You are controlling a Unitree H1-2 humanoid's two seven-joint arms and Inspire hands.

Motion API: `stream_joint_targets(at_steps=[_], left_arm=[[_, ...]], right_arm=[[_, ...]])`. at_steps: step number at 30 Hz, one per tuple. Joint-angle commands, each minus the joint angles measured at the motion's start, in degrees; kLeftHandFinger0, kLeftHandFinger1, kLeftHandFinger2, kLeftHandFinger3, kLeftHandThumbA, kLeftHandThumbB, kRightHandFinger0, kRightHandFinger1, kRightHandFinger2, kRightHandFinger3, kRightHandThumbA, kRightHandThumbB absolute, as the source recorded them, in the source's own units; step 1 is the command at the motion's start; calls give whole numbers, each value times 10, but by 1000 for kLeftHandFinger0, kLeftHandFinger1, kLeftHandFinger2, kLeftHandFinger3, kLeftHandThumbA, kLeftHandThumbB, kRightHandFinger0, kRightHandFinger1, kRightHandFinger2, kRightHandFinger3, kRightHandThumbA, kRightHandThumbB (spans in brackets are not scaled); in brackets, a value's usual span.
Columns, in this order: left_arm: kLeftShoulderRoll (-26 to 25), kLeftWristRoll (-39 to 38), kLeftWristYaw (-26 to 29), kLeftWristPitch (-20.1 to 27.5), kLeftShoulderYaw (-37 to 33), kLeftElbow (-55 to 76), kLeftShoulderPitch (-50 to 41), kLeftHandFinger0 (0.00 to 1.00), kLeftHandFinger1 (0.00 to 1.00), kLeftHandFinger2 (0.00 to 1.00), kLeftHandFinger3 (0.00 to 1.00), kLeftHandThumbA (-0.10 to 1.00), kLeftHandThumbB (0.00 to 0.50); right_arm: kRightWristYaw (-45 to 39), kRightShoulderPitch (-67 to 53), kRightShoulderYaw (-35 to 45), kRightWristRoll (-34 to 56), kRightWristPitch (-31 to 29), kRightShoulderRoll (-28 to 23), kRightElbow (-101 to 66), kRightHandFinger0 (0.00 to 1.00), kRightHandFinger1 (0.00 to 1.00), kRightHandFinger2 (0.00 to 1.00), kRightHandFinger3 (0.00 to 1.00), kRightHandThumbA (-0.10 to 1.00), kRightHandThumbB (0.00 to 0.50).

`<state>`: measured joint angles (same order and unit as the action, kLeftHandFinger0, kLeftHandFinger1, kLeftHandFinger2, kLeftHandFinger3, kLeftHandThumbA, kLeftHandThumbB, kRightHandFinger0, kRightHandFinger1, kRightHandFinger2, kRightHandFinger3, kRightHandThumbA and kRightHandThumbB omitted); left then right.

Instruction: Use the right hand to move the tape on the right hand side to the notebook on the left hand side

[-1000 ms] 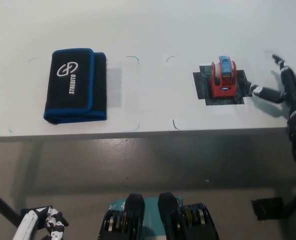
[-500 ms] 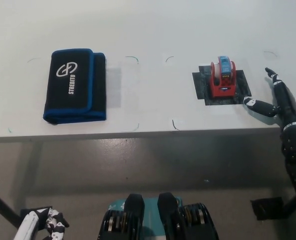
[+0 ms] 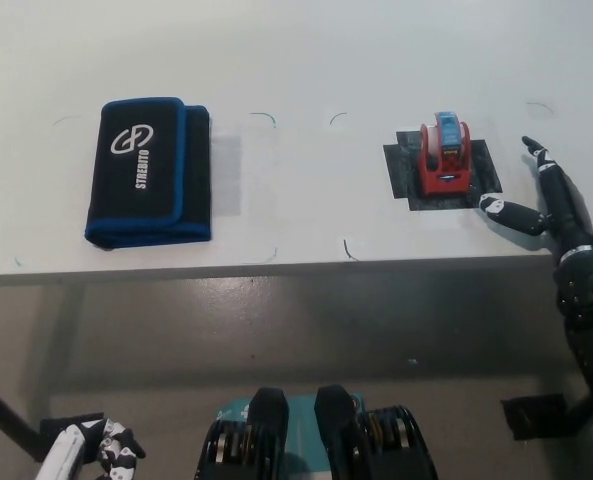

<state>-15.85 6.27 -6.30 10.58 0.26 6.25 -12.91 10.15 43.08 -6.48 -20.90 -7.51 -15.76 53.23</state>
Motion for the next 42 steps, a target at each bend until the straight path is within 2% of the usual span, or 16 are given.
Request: stream_joint_targets(at_steps=[1, 13, 14, 18, 23, 26, 29, 30, 34, 35, 37, 39, 40, 42], left_arm=[[-9, 1, -5, 12, 1, 11, -1, 272, 150, 160, 317, 44, 88], [-11, -1, -5, 15, 3, 7, 0, 272, 151, 164, 320, 47, 83], [-7, 4, -3, 14, 0, 9, -2, 270, 151, 166, 319, 63, 85], [-6, 5, -3, 7, 0, 15, -2, 291, 159, 162, 320, 61, 80], [-10, 6, -1, 10, 3, 18, -3, 267, 148, 156, 316, 10, 74], [-8, 6, -2, 10, 1, 19, -3, 257, 149, 163, 318, 29, 78], [-8, 0, -4, 11, 2, 17, -3, 270, 154, 166, 322, 35, 80], [-10, -2, -6, 9, 2, 21, -5, 279, 156, 168, 322, 34, 80], [-7, 0, -6, 7, 0, 19, 1, 302, 160, 161, 318, 68, 80], [-7, 3, -5, 6, 0, 21, 1, 307, 168, 169, 320, 80, 79], [-7, -1, -6, -2, 1, 25, 2, 299, 165, 172, 322, 66, 83], [-8, -1, -7, -7, 1, 30, 5, 270, 151, 168, 323, 42, 85], [-8, -2, -7, -8, 1, 31, 5, 280, 153, 170, 326, 43, 82], [-10, -1, -9, -12, 1, 36, 4, 297, 158, 176, 333, 49, 85]], right_arm=[[-12, 3, -8, 5, -7, 3, -42, 1000, 1000, 1000, 1000, 888, 407], [-17, 22, -31, -4, 2, 28, -56, 1000, 1000, 1000, 1000, 863, 416], [-16, 30, -40, -14, 3, 32, -53, 1000, 1000, 1000, 1000, 914, 431], [-15, 52, -55, -24, 6, 43, -46, 1000, 1000, 1000, 1000, 919, 408], [-8, 69, -72, -30, 3, 58, -38, 1000, 1000, 1000, 1000, 955, 432], [-9, 72, -76, -29, 14, 65, -41, 1000, 1000, 1000, 1000, 942, 431], [-5, 77, -81, -30, 9, 73, -29, 1000, 1000, 1000, 1000, 957, 432], [-2, 79, -80, -25, 2, 82, -19, 1000, 1000, 1000, 1000, 920, 431], [19, 97, -84, -32, -17, 99, 12, 1000, 1000, 1000, 1000, 901, 426], [19, 113, -90, -35, -16, 116, 28, 1000, 1000, 1000, 1000, 926, 453], [18, 121, -89, -29, -35, 123, 41, 1000, 1000, 1000, 1000, 911, 439], [16, 130, -89, -26, -41, 130, 51, 1000, 1000, 1000, 1000, 923, 451], [17, 133, -90, -27, -44, 133, 57, 1000, 1000, 1000, 1000, 945, 467], [14, 134, -92, -27, -48, 138, 61, 1000, 1000, 1000, 1000, 958, 467]])
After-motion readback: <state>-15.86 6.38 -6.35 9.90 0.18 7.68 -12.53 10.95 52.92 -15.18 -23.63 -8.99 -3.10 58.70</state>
